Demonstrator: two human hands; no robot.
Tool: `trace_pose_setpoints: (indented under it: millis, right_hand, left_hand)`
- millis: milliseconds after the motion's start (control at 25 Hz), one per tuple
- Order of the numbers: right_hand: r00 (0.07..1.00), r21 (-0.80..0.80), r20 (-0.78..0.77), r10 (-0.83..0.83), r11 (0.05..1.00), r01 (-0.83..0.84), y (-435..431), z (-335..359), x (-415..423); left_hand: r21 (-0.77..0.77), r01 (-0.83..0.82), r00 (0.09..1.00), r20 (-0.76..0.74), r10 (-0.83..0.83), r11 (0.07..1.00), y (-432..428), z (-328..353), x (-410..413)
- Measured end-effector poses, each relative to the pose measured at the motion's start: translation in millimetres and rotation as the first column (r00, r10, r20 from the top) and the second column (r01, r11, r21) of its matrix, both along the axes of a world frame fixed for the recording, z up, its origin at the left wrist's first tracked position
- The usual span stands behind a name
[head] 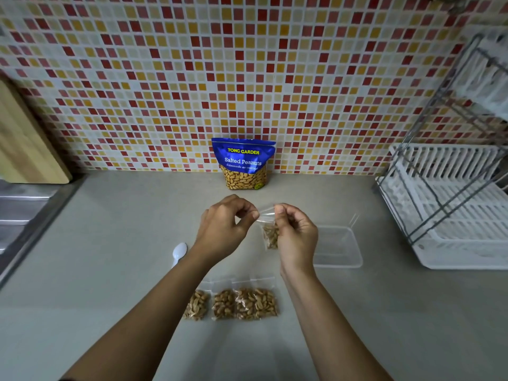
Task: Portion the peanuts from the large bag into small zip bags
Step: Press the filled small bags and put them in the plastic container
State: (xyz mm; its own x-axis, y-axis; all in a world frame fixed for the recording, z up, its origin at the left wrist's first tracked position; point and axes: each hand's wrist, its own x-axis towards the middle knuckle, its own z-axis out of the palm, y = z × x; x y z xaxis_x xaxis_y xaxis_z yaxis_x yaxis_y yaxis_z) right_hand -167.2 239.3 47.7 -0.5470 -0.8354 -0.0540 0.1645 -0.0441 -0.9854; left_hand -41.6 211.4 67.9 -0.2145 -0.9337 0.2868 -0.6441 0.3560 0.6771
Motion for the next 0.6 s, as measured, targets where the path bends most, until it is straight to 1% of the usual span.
trace_pose_setpoints:
  millis: [160, 240, 280, 320, 360, 400, 440, 480, 520, 560, 600]
  right_hand:
    - [1.000, 0.026, -0.008, -0.007, 1.000, 0.007, 3.3, -1.9, 1.9]
    - [1.000, 0.043, -0.023, -0.005, 0.999, 0.006, 5.6, -1.8, 2.0]
    - [1.000, 0.056, -0.009, 0.009, 0.998, -0.009, 6.3, -0.9, 0.4]
    - [0.999, 0.072, 0.025, 0.027, 0.997, -0.029, 7.0, 1.2, -1.9]
    - [0.996, 0.090, 0.078, 0.042, 0.995, -0.049, 7.3, 1.9, -4.5]
    - [0.988, 0.105, 0.146, 0.050, 0.992, -0.066, 8.0, 2.2, -6.5]
    - [0.976, 0.119, 0.215, 0.046, 0.990, -0.072, 8.2, -0.1, -8.7]
    - [0.962, 0.136, 0.272, 0.035, 0.988, -0.075, 8.8, -3.2, -11.6]
    - [0.952, 0.158, 0.304, 0.025, 0.985, -0.077, 9.4, -8.2, -15.3]
    - [0.950, 0.185, 0.312, 0.016, 0.980, -0.077, 9.8, -17.8, -20.1]
    - [0.955, 0.219, 0.296, 0.006, 0.973, -0.074, 11.4, -30.1, -25.2]
  left_hand:
    - [-0.066, -0.007, 0.991, 0.133, 0.016, 0.998, 1.2, -6.4, 3.4]
    - [-0.059, -0.019, 0.989, 0.145, 0.028, 0.998, 2.3, -8.6, 5.0]
    - [-0.042, -0.037, 0.993, 0.110, 0.041, 0.998, 2.8, -8.6, 5.0]
    - [-0.009, -0.058, 0.997, 0.044, 0.059, 0.998, 4.0, -9.3, 4.1]
    - [0.052, -0.070, 0.997, -0.042, 0.072, 0.996, 7.0, -10.3, 1.8]
    - [0.151, -0.056, 0.988, -0.131, 0.076, 0.987, 12.0, -12.6, -1.7]
    - [0.276, -0.006, 0.971, -0.226, 0.071, 0.961, 18.5, -17.6, -6.6]
    - [0.403, 0.074, 0.942, -0.329, 0.069, 0.912, 26.6, -24.8, -13.2]
    - [0.499, 0.156, 0.908, -0.413, 0.076, 0.853, 35.9, -33.7, -20.3]
    - [0.558, 0.201, 0.884, -0.457, 0.096, 0.805, 44.2, -45.2, -26.9]
    - [0.599, 0.204, 0.871, -0.472, 0.135, 0.775, 51.4, -57.5, -32.6]
